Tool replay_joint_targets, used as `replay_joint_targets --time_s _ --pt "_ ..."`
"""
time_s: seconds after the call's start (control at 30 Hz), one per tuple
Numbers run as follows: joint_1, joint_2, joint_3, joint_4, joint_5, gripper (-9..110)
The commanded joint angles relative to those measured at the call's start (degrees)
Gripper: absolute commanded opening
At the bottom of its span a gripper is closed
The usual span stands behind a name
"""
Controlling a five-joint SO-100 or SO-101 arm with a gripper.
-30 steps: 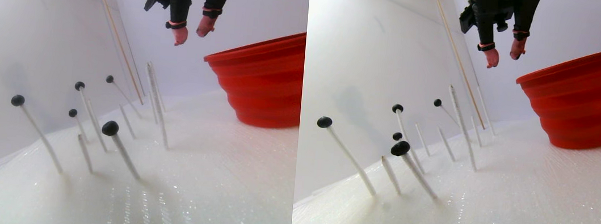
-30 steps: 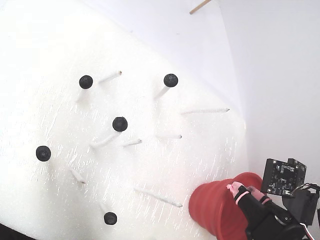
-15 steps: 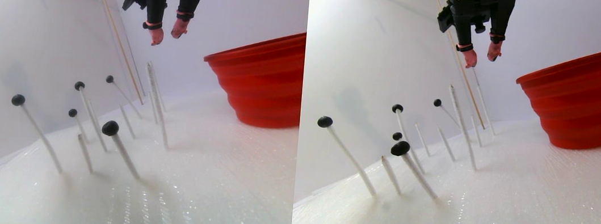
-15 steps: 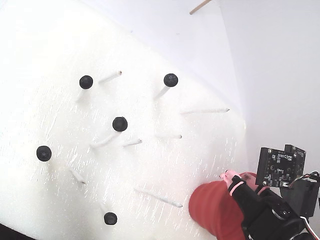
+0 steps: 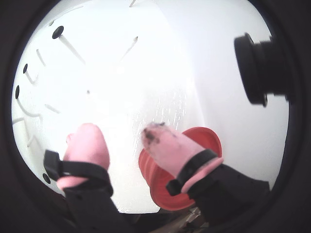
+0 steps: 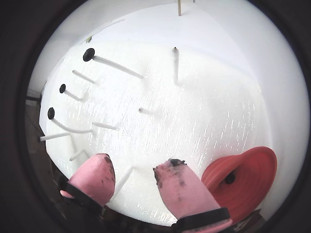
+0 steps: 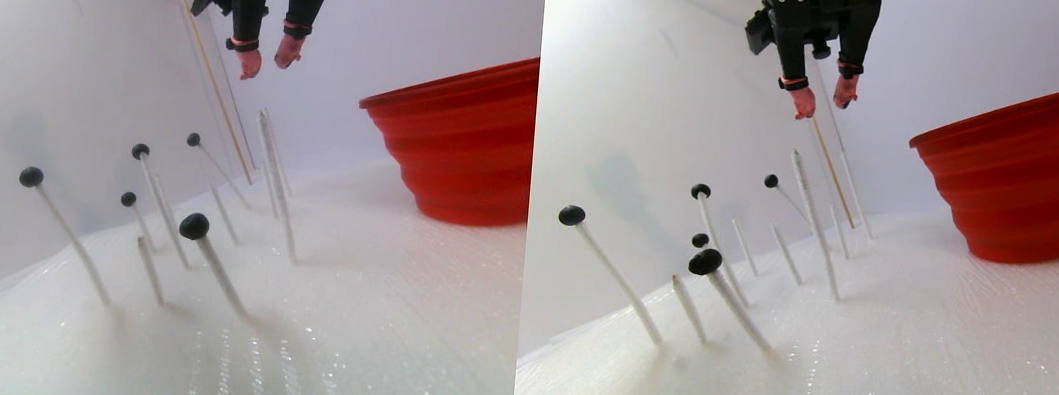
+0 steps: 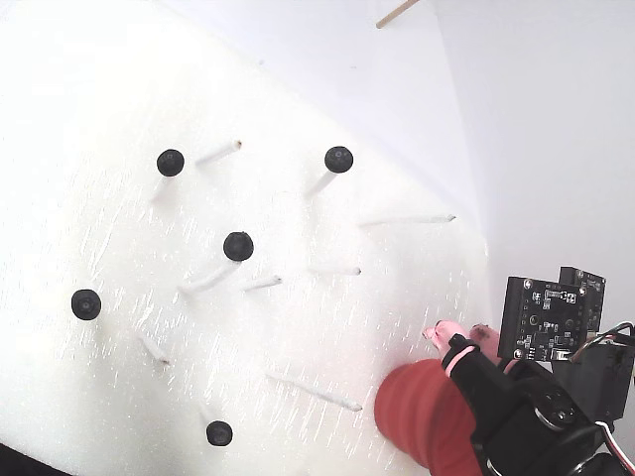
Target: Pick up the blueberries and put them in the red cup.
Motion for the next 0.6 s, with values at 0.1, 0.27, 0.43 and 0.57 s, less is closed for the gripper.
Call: replay_joint_targets --time_s 0.1,0.27,0.43,0.57 --pt "-4.39 2.72 -3.96 -1.76 -0.35 16" --pt "-5.89 0.7 -3.69 -3.25 -0.7 16" --pt "-7.38 -0.88 -3.78 -4.39 -0.88 16" --pt "-8.26 -2.46 -3.69 -5.89 -1.05 16"
